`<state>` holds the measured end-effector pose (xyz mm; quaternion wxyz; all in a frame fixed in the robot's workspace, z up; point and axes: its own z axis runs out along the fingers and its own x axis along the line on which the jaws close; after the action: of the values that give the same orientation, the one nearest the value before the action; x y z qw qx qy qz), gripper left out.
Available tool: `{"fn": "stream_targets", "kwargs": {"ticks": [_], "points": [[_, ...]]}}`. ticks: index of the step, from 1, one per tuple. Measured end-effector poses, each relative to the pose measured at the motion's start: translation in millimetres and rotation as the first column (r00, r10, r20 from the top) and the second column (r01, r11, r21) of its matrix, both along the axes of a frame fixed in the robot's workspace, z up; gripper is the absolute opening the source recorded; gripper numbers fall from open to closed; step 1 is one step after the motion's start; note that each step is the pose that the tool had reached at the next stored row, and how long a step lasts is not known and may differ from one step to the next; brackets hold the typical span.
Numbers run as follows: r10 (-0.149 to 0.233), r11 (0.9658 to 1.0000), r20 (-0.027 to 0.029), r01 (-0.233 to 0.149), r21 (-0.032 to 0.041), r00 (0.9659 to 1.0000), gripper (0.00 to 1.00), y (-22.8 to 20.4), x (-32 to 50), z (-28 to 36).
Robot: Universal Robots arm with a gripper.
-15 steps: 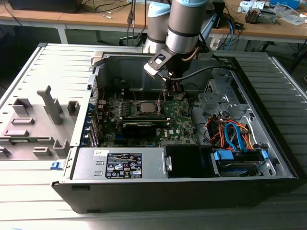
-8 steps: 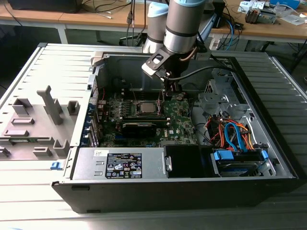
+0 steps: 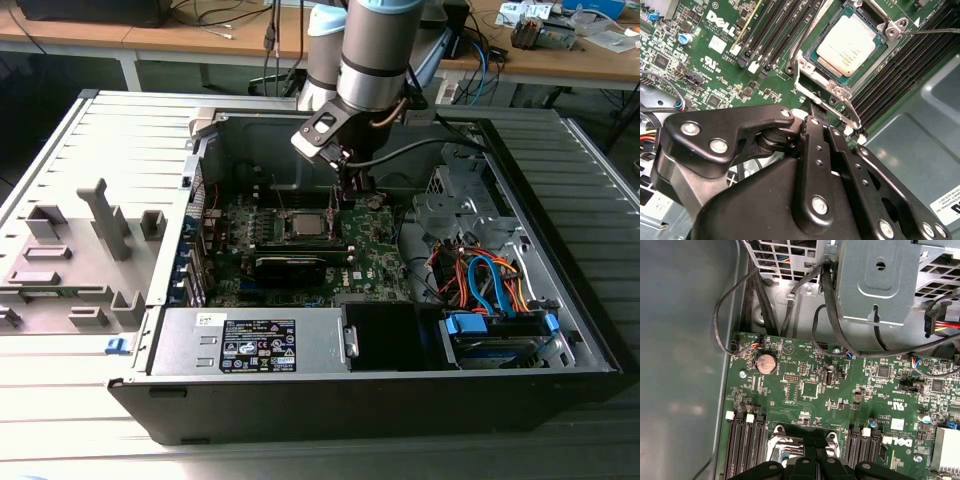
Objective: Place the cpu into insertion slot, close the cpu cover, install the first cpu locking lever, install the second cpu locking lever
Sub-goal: 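Close the cpu cover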
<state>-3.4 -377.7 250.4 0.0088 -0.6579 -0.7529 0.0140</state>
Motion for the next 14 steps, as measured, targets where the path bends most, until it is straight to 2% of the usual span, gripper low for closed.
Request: {"fn": "stream_targets", "kwargs": {"ticks": [14], "points": [[0.000,1.0000,0.0000,0.000,0.0000,1.0000,0.11,0.0,-8.2,-0.2]]}}
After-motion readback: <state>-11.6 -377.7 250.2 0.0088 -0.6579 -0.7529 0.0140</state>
